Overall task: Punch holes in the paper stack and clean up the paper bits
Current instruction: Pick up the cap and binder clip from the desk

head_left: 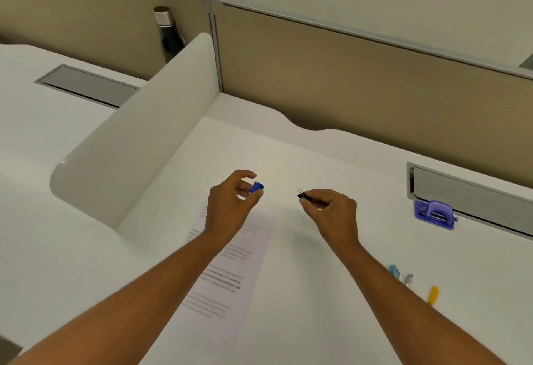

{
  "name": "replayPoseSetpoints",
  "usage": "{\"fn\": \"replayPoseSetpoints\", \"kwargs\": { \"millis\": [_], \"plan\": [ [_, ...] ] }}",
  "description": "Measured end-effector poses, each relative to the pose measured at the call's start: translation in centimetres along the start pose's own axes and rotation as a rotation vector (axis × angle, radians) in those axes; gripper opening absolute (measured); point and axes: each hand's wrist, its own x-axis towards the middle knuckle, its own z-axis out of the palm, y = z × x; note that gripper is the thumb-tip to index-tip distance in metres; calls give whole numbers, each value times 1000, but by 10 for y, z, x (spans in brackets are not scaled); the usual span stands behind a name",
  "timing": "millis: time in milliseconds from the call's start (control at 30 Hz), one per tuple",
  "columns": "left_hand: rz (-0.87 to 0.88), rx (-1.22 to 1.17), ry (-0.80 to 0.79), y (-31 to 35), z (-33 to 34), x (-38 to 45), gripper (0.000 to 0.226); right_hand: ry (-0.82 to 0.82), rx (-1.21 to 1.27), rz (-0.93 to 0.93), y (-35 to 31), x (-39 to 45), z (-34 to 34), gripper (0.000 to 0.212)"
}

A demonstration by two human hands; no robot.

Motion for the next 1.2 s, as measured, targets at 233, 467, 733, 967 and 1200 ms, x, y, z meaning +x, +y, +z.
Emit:
{"fn": "replayPoseSetpoints", "kwargs": {
  "millis": [233,467,733,967,1200],
  "plan": [
    [90,226,70,-27,-31,133,33,-64,-176,-108,-37,97,102,17],
    [190,516,120,-57,-16,241,39,-66,-334,-187,-41,197,173,22],
    [135,603,54,-92,-8,321,28,-89,-390,-227,-35,273,232,18],
    [141,654,12,-101,7,353,38,-82,-445,-217,-30,304,257,15],
    [152,693,-30,-99,8,348,52,-125,-431,-149,-26,304,255,48]
  ]
}}
